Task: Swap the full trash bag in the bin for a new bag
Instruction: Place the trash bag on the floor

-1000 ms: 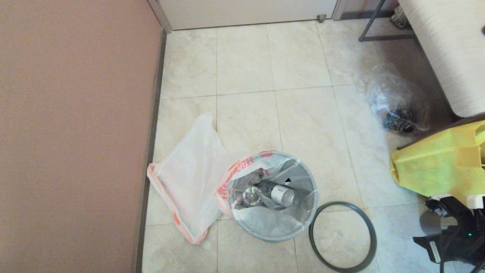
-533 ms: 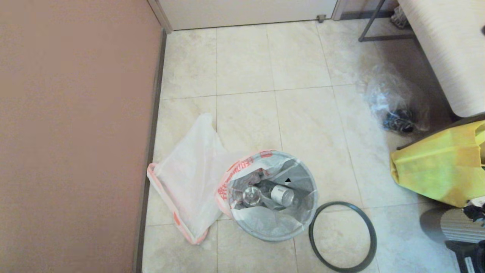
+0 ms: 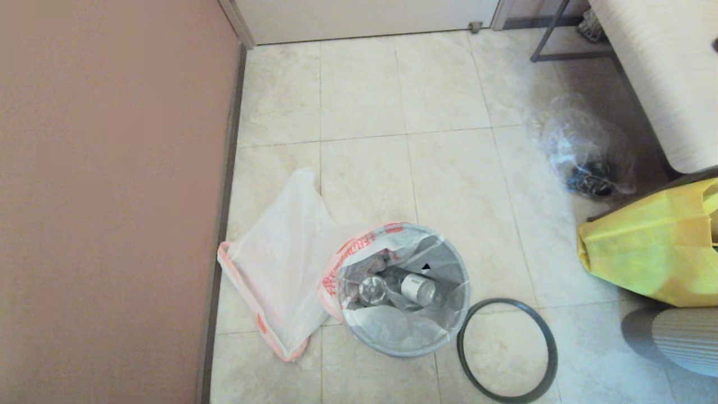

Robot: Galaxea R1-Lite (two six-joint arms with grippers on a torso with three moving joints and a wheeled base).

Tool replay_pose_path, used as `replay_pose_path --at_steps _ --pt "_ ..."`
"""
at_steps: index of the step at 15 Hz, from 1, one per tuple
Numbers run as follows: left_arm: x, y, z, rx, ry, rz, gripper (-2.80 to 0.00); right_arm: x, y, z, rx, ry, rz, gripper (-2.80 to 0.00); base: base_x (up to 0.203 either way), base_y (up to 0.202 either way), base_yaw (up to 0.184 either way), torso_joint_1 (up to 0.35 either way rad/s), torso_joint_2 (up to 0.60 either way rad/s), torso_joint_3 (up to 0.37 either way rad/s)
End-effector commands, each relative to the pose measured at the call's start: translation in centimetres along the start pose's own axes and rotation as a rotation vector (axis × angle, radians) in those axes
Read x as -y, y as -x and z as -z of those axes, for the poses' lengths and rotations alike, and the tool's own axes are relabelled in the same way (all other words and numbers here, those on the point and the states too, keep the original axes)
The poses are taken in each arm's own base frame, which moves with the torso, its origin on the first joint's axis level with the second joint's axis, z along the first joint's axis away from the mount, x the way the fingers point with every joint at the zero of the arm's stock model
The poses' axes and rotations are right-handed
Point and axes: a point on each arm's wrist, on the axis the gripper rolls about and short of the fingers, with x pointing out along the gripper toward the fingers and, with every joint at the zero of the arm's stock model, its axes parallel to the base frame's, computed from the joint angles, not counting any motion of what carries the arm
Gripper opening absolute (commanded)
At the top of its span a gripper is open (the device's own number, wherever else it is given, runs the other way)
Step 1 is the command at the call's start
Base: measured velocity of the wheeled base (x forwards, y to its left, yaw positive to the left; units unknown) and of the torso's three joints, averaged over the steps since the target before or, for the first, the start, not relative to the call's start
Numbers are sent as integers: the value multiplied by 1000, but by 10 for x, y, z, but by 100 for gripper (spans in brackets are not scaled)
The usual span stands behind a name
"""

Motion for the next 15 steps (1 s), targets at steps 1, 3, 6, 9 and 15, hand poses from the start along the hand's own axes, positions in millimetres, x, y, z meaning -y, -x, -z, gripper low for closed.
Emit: replay_pose_path --at_steps 1,3,6,9,15 --pt "0 -1 3 -11 -1 2 -280 -3 39 25 136 -2 12 -280 0 0 0 0 0 0" --pt "0 -1 3 -11 -1 2 -280 -5 52 48 142 -6 1 -280 0 0 0 0 0 0" --pt "0 -1 3 -11 -1 2 -280 -6 46 63 119 -6 -29 -280 0 0 0 0 0 0" --pt "0 -1 3 -11 -1 2 -280 -9 23 93 181 -4 -39 -280 0 0 0 0 0 0" --pt "0 -1 3 -11 -1 2 -280 -10 -13 111 375 2 -11 -280 0 0 0 0 0 0"
